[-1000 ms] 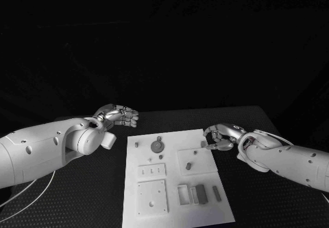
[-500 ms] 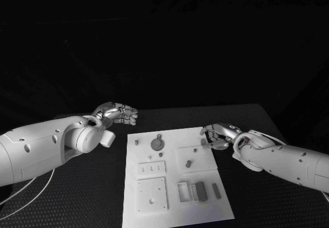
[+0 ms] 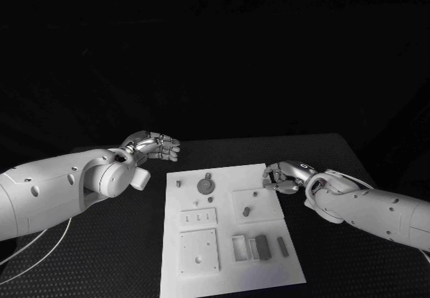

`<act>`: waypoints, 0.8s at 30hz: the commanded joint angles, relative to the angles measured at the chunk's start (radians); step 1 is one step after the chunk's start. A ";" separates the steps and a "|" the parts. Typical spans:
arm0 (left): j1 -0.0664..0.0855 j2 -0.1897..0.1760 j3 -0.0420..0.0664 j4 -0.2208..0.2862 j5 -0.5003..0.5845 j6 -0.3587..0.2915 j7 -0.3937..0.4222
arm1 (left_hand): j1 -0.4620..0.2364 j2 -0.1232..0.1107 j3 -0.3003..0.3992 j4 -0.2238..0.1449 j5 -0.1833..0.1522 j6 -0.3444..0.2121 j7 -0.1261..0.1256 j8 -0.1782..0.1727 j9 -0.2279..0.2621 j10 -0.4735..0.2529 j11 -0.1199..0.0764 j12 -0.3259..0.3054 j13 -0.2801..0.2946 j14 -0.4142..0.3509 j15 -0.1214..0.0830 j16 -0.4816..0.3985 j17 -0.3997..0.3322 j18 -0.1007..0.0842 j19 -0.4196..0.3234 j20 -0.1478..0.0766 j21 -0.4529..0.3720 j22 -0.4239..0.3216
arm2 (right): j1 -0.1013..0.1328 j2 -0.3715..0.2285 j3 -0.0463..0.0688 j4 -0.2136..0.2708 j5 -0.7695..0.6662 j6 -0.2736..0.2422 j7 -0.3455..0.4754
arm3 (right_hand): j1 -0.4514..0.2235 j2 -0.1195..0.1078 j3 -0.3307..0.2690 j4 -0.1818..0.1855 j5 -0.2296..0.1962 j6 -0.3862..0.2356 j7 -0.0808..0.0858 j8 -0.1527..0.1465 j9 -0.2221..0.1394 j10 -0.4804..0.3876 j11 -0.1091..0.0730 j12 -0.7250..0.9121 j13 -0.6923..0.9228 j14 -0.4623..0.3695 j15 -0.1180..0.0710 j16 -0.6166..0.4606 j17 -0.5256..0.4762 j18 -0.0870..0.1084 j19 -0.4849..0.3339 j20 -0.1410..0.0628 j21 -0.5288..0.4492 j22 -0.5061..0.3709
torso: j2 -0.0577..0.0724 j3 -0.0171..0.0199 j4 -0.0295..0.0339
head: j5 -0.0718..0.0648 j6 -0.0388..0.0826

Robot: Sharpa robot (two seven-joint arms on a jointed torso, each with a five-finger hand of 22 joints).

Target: Assemble the parts on the task board

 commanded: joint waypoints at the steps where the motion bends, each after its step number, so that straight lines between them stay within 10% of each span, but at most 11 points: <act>1: 0.001 0.000 0.001 0.003 -0.005 0.015 0.009 | -0.003 -0.010 -0.001 -0.001 0.000 -0.001 0.002 -0.004 0.001 0.002 0.004 -0.007 0.001 0.005 0.004 -0.005 0.001 0.018 -0.005 0.003 -0.007 0.002 | -0.001 0.004 0.000 -0.003 -0.012 0.014 0.004 | -0.001 0.023 -0.002 -0.006 0.004 0.163 -0.002 0.005 0.001 -0.025 -0.017 0.004 -0.002 0.001 -0.009 0.004 -0.001 0.014 -0.002 -0.005 0.006 0.020 | -0.001 0.0005 -0.0006 | 0.000 -0.002; 24: 0.001 -0.002 0.001 0.006 -0.007 0.015 0.007 | -0.004 -0.011 0.000 0.000 0.000 -0.002 0.003 -0.005 0.001 0.002 0.004 -0.008 0.001 0.005 0.004 -0.007 0.003 0.018 -0.005 0.003 -0.008 0.002 | -0.009 0.020 0.000 -0.011 -0.026 0.011 -0.008 | -0.009 0.038 -0.008 -0.025 0.004 0.171 -0.005 0.002 0.001 -0.022 -0.020 0.005 -0.004 0.002 -0.012 0.004 0.000 0.014 -0.003 -0.005 0.008 0.020 | -0.001 0.0003 -0.0007 | 0.001 -0.006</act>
